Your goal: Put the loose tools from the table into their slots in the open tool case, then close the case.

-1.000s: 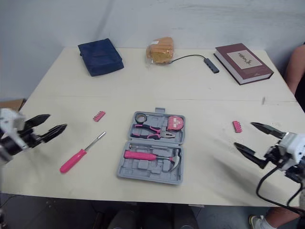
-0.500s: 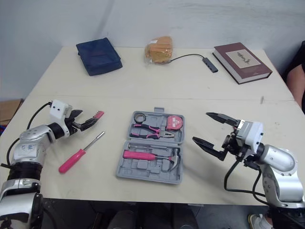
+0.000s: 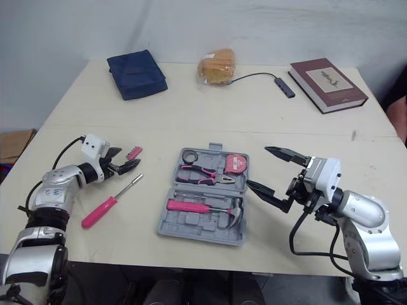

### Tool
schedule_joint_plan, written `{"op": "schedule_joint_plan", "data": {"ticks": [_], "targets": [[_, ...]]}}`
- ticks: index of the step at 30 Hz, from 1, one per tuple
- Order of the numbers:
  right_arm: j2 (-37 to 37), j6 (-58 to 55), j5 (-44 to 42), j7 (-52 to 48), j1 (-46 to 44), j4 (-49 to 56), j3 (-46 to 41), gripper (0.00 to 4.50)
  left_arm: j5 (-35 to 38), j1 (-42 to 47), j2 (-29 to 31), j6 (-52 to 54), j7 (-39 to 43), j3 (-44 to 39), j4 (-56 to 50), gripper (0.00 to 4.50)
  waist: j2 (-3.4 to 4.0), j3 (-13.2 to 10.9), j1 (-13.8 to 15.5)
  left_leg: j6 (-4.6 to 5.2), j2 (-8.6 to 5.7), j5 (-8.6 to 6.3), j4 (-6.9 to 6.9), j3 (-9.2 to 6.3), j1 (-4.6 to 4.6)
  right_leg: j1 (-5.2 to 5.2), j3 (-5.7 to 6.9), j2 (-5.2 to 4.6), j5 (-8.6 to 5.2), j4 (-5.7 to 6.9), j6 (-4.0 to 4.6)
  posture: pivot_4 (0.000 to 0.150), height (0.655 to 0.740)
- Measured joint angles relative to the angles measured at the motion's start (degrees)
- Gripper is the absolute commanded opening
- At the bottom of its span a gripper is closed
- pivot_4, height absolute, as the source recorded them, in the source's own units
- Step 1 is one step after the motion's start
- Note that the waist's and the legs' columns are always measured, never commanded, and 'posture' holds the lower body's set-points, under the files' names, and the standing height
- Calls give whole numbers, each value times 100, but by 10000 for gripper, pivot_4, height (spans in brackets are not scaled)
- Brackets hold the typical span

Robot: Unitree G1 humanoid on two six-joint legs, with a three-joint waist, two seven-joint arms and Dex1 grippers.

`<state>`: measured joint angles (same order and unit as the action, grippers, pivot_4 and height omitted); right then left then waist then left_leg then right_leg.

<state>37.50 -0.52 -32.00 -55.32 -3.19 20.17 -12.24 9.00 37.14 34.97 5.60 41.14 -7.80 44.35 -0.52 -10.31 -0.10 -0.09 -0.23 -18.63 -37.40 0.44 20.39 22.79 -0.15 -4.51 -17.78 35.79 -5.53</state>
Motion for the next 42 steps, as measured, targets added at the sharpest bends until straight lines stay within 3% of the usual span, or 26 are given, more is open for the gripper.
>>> {"op": "schedule_joint_plan", "data": {"ticks": [2, 5, 11, 20, 24, 32, 36, 42], "targets": [[0, 62, 14, -45, 82, -22, -10, 45000, -16, 87, -66, -44, 4, 2, 132, 44305, -4, 2, 8, 0, -1, 0, -1, 0, 0, -1, 1, 0, 0, 0, 0, 1500, 7400], [-1, 166, 51, -125, 213, -110, -15, 45000, -29, 122, -107, -66, 29, 2, 194, 35816, -6, 4, 21, 1, -3, 0, -2, 1, 0, -3, 1, -1, 0, -1, -1, 1500, 7400], [-1, 358, 63, -248, 436, -262, -52, 45000, -54, 198, -120, -194, 208, 53, 371, 7589, -6, 4, 14, 3, -3, 0, -3, 4, -3, -3, 1, 1, 0, 5, -2, 1500, 7400], [0, 512, 68, -302, 677, -264, -63, 45000, -5, 45, -51, -569, 309, -78, 393, 6845, -6, 4, -19, 2, 0, 1, 0, 7, -5, -2, -3, 2, 0, 5, -2, 1500, 7400], [40, 573, 114, -381, 765, -275, -189, 45000, 426, -266, -16, -980, 948, -321, -83, 6845, -24, -6, -12, 1, 2, 1, -1, 2, -1, 0, -1, 1, 0, 4, -1, 1500, 7400], [479, 585, 102, -913, 1127, -244, -463, 45000, 1279, -898, 660, -532, 2563, -183, -2991, 6845, -30, -9, -3, 4, 2, -3, 4, -1, 1, -10, -6, -6, 0, -20, -1, 1500, 7400], [668, 540, 100, -1180, 1259, -235, -455, 45000, 1505, -1407, 1145, 282, 3209, 608, -4816, 6845, -29, -10, -18, 17, 4, -9, 8, -2, -2, -10, -11, -5, -1, -19, 1, 1500, 7400], [662, 536, 107, -1253, 1240, -229, -365, 45000, 1179, -1789, 1373, 1095, 2952, 1247, -6006, 6845, -25, -12, -16, 17, 5, -8, 13, -3, -11, -15, -12, -1, -4, -14, 7, 1500, 7400]]}}
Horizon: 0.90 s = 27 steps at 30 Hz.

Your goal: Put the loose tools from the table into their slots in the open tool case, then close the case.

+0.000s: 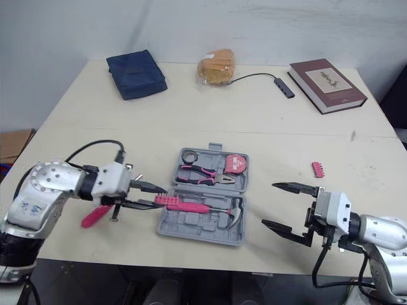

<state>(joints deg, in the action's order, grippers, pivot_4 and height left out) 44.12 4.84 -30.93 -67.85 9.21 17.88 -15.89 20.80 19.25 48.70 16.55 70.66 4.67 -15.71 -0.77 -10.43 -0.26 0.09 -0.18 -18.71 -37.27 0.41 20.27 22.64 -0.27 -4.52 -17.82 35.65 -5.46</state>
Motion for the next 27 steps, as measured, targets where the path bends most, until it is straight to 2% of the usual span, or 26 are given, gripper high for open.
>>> {"op": "schedule_joint_plan", "data": {"ticks": [10, 19, 27], "targets": [[-60, -50, 68, 163, -143, 77, 297, 45000, -564, -195, 285, 1179, -621, 600, -837, 6845, 0, -1, 16, 4, -1, -2, -3, -1, 4, 1, 1, -1, 0, -4, 0, 1500, 7400], [-59, -123, 133, 316, -231, 130, 428, 45000, -1158, -22, 392, 1169, -675, 1095, -804, 6845, 0, -1, 18, 4, -1, -2, -3, -1, 5, 1, 1, -1, 0, -4, 1, 1500, 7400], [-59, -123, 154, 395, -203, 234, 427, 45000, -1360, 189, 155, 1365, -813, 1274, -735, 6845, 0, -1, 21, 6, -2, -1, -7, -1, 5, 0, 2, 0, 0, -1, 0, 1500, 7400]]}}
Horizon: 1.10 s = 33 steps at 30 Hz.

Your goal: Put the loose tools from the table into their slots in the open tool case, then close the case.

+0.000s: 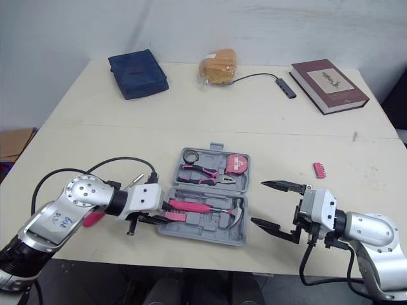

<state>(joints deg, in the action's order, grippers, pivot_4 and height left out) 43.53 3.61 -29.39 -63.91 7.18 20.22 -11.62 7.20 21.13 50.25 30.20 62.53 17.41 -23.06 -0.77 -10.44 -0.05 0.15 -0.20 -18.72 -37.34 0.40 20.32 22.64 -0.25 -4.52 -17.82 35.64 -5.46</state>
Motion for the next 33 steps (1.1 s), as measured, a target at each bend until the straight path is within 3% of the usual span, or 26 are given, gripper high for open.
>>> {"op": "schedule_joint_plan", "data": {"ticks": [13, 20, 29, 33], "targets": [[-17, -4, 4, 96, 28, 6, 5, 45000, -80, 139, -322, 26, -99, 110, 116, 6845, -1, 0, 8, 3, -2, -1, -6, -1, 1, -4, 3, 0, 1, -1, -2, 1500, 7400], [-38, -4, 9, 97, 28, 6, 14, 45000, -59, 112, -444, -360, -114, 60, 110, 38633, -1, 0, 7, 3, -2, 0, -7, -1, 1, -3, 3, 0, 1, 1, -2, 1500, 7400], [-36, -17, 2, 89, 138, 22, 15, 45000, 994, -341, -145, -572, 330, -1113, -91, 38633, 2, -1, -7, -1, 0, 2, -7, -1, -3, -3, 2, 1, 0, 7, 0, 1500, 7400], [-37, -17, 1, 90, 248, 124, 14, 45000, 1393, -361, -739, -1070, 321, -1496, 417, 25899, 1, -1, 18, 2, -1, 0, -15, -7, 2, -6, 10, -1, 1, 0, -1, 1500, 7400]]}}
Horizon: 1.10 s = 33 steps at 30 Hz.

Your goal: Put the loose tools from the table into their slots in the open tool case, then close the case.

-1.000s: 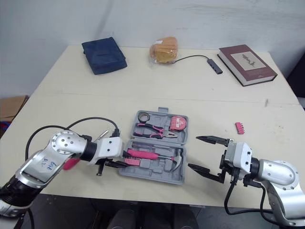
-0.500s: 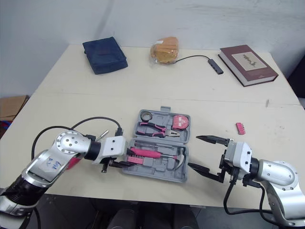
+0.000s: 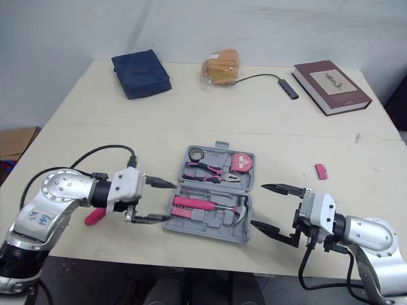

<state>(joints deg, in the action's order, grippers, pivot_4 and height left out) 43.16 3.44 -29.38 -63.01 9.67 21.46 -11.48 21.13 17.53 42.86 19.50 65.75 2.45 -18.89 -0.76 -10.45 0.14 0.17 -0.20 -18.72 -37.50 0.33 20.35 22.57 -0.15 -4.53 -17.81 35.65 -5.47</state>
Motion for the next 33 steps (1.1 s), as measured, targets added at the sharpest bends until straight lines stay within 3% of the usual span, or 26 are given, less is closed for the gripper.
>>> {"op": "schedule_joint_plan", "data": {"ticks": [5, 6, 22, 27, 33], "targets": [[-6, 3, 4, 18, 64, 13, -5, 45000, 38, -14, -225, -526, 77, -32, 660, 1427, 0, 0, -28, -1, 0, 0, 0, 3, -2, 0, -2, 3, 1, 2, -1, 1500, 7400], [-9, 4, 5, 19, 73, 13, -5, 45000, -6, -26, -220, -596, 112, -4, 712, 282, 0, 0, -36, -1, 0, 1, 2, 4, -3, 0, -3, 4, 1, 4, -1, 1500, 7400], [-111, 136, 152, 25, 38, -135, -10, 45000, -1276, 300, 47, -1082, 203, 1084, 1238, 282, 6, 4, -26, -1, -1, 0, 4, 6, -14, -7, -7, 2, 1, 7, -1, 1500, 7400], [-119, 165, 176, 35, 60, -166, -11, 45000, -1484, 484, 111, -446, 156, 1321, 894, 282, 31, 20, -27, 0, -1, 0, 4, 9, -18, -9, -11, 4, 0, 13, -1, 1500, 7400], [-257, 175, 225, 302, 65, -296, -124, 45000, -1514, 481, -291, -285, -184, 1305, 957, 282, 40, 28, -6, 6, -3, -1, -4, 8, -13, -9, -10, 3, 1, 11, -2, 1500, 7400]]}}
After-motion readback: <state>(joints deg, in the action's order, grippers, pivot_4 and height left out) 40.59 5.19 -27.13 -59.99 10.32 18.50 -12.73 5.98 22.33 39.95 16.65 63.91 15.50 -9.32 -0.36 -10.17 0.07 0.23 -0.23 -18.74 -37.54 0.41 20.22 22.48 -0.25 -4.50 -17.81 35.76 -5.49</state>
